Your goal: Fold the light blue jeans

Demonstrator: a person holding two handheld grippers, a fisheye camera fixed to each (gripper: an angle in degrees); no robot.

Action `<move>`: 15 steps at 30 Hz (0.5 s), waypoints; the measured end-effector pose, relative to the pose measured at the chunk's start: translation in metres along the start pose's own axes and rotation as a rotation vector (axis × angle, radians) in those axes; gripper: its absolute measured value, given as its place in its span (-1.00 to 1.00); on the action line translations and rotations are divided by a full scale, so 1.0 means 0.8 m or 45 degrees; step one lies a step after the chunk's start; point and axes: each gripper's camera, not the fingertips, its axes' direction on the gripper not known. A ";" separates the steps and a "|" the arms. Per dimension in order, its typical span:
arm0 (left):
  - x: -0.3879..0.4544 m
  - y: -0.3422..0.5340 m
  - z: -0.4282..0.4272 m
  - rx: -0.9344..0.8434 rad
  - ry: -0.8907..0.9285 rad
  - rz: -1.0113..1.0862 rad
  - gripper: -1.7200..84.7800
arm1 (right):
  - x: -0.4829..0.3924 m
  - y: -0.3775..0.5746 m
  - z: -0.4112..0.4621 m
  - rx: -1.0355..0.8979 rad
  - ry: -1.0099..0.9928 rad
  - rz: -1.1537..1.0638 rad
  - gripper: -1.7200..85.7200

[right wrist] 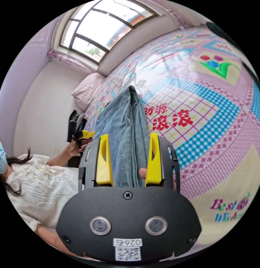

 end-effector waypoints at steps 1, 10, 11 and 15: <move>-0.005 -0.003 0.009 -0.042 0.042 -0.012 -0.46 | 0.007 -0.008 0.011 -0.034 -0.033 -0.004 -0.61; -0.046 -0.002 0.037 0.011 -0.022 -0.059 -0.64 | -0.005 -0.043 0.065 -0.188 -0.016 -0.145 -0.71; -0.044 -0.001 0.042 0.019 -0.058 -0.035 -0.64 | -0.004 -0.045 0.067 -0.194 -0.017 -0.138 -0.73; -0.051 -0.006 0.054 -0.031 -0.178 -0.048 -0.69 | 0.001 -0.057 0.087 -0.274 0.032 -0.115 -0.84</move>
